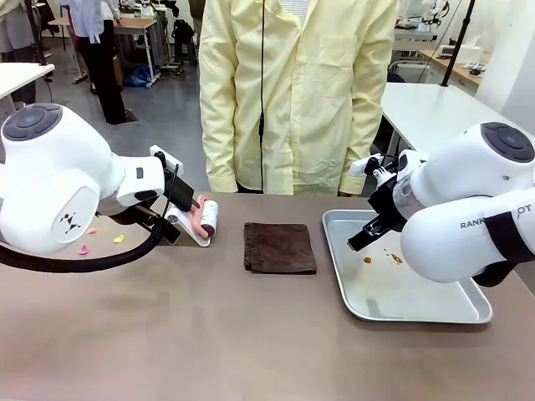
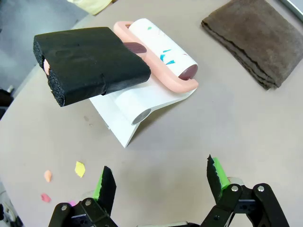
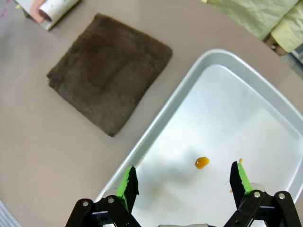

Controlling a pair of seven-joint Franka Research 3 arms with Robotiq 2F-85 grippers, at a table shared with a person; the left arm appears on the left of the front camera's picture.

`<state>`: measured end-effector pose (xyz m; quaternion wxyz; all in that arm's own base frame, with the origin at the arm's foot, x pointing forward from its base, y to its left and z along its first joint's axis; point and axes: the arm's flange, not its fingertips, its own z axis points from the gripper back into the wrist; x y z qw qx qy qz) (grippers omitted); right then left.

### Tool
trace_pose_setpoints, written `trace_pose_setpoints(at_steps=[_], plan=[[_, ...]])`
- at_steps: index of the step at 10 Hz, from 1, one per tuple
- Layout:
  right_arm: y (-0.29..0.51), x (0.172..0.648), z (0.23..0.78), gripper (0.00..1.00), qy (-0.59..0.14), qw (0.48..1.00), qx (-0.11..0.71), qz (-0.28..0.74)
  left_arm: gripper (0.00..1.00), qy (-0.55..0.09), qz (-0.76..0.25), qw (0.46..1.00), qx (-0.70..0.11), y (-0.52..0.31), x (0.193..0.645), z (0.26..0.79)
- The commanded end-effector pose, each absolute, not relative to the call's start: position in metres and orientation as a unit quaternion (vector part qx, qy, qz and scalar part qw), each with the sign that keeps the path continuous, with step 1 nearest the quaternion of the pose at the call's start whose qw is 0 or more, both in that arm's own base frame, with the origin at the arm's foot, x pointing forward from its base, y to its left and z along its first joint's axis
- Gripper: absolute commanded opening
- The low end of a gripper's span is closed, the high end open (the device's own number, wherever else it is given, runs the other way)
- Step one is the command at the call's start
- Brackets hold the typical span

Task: Clean the surface of the table.
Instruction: Hold the Lint Roller with your left hand and the towel with your right hand.

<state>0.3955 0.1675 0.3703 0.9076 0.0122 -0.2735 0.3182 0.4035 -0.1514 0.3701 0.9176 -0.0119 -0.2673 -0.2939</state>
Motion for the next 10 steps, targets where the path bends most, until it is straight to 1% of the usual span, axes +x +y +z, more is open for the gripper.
trace_pose_setpoints(at_steps=[1, 2, 3, 4, 5, 6, 7, 8, 9, 10], plan=[[0.167, 0.396, 0.37, 1.0, -0.274, 0.908, 0.012, 0.318, 1.0, -0.267, -0.294, 0.918, -0.012, -0.151, 0.403, 0.37], [0.168, 0.396, 0.37, 1.0, -0.274, 0.908, 0.012, 0.318, 1.0, -0.267, -0.294, 0.918, -0.012, -0.151, 0.403, 0.37], [0.166, 0.384, 0.388, 1.0, -0.249, 0.915, 0.004, 0.316, 1.0, -0.24, -0.29, 0.925, -0.051, -0.144, 0.393, 0.39], [0.163, 0.373, 0.4, 1.0, -0.205, 0.94, 0.045, 0.267, 1.0, -0.239, -0.273, 0.923, -0.129, -0.134, 0.379, 0.409], [0.158, 0.362, 0.411, 1.0, -0.174, 0.963, 0.081, 0.187, 1.0, -0.213, -0.221, 0.941, -0.142, -0.122, 0.369, 0.425], [0.152, 0.349, 0.423, 1.0, -0.158, 0.971, 0.128, 0.127, 1.0, -0.169, -0.169, 0.957, -0.162, -0.113, 0.361, 0.437], [0.146, 0.334, 0.434, 1.0, -0.149, 0.972, 0.162, 0.077, 1.0, -0.137, -0.125, 0.969, -0.16, -0.107, 0.356, 0.443], [0.138, 0.314, 0.446, 1.0, -0.152, 0.964, 0.212, 0.051, 1.0, -0.117, -0.105, 0.968, -0.195, -0.098, 0.351, 0.448], [0.129, 0.293, 0.456, 1.0, -0.171, 0.953, 0.247, 0.044, 1.0, -0.105, -0.106, 0.958, -0.245, -0.091, 0.344, 0.456], [0.117, 0.271, 0.465, 1.0, -0.191, 0.94, 0.281, 0.034, 1.0, -0.107, -0.106, 0.934, -0.324, -0.072, 0.335, 0.465]])
